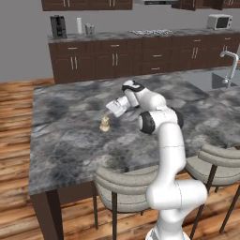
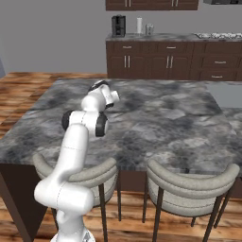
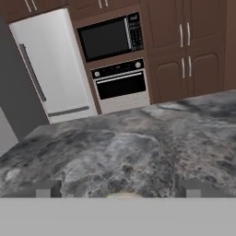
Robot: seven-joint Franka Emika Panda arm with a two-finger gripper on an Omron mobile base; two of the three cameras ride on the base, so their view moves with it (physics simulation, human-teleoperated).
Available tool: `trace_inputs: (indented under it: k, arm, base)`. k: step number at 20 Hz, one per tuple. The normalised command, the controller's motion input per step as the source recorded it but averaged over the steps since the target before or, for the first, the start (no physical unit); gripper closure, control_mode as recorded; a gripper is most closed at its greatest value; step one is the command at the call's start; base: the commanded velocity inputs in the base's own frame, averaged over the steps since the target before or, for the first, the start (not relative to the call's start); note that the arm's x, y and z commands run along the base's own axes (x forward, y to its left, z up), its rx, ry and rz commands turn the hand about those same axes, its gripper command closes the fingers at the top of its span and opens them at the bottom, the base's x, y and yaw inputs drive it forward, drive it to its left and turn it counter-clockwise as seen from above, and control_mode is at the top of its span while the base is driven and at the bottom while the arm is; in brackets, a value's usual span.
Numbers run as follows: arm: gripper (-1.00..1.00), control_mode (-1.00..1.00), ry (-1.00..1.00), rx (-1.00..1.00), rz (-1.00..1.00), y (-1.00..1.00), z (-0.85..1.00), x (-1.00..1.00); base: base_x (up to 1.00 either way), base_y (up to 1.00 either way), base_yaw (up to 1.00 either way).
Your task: Get the candle and the wine from the cabinet and move them to the dining counter.
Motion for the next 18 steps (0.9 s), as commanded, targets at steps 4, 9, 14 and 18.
trace_inputs:
  k: [4,9,14,18]
  arm:
    - [-1.0,-1.0,0.0,-0.04,-0.02,-0.18,0.47,-0.53]
    - [-1.0,-1.0,0.0,-0.05,-0.16,-0.26,0.38,-0.75]
    - [-1.0,-1.0,0.01,0.0,-0.29,-0.32,0.57,-0.78]
    - [-1.0,-1.0,0.06,0.0,-0.35,-0.24,0.52,-0.85]
  base:
    - [0.0,0.0,0.0]
    - [0.0,0.0,0.0]
    - [0.0,0.0,0.0]
    - [0.0,0.0,0.0]
